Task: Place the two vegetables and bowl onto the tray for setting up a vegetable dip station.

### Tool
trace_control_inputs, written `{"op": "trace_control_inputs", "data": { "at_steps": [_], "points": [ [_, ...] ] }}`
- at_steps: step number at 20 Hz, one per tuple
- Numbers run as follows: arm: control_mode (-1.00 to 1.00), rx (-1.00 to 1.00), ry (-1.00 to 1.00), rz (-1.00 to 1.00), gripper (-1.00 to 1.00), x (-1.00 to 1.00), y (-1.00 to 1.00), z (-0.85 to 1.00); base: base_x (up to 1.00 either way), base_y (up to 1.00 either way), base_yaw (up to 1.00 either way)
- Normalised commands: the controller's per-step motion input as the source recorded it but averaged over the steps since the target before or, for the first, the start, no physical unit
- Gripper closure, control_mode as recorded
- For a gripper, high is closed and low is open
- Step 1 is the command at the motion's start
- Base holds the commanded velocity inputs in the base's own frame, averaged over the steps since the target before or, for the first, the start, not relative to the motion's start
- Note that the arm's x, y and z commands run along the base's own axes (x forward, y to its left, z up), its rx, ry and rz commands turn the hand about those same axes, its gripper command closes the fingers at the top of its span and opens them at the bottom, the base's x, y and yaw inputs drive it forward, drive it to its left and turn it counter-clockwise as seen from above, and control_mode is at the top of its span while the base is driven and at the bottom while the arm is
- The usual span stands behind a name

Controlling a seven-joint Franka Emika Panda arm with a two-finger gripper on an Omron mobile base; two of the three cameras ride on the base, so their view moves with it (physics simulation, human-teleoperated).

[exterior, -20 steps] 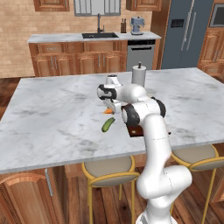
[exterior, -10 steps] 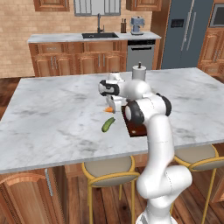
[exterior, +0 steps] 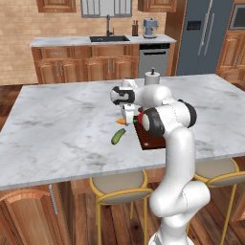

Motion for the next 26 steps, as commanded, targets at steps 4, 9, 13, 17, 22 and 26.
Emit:
{"op": "trace_control_inputs", "data": {
  "at_steps": [4,9,13,17,22,26],
  "points": [
    [-1.0,0.0,0.0,-0.14,1.0,-0.52,-0.05,0.08,0.0,0.0,0.0],
    [-1.0,0.0,0.0,-0.13,1.0,-0.49,-0.11,0.04,0.0,0.0,0.0],
    [-1.0,0.0,0.0,-0.11,1.0,-0.44,-0.13,0.02,0.0,0.0,0.0],
    [-1.0,0.0,0.0,-0.03,1.0,-0.34,-0.21,0.01,0.0,0.0,0.0],
    [-1.0,-0.01,0.0,0.0,1.0,-0.27,-0.27,0.0,0.0,0.0,0.0],
    [-1.0,-0.04,0.0,0.0,1.0,-0.15,-0.29,0.0,0.0,0.0,0.0]
  ]
}}
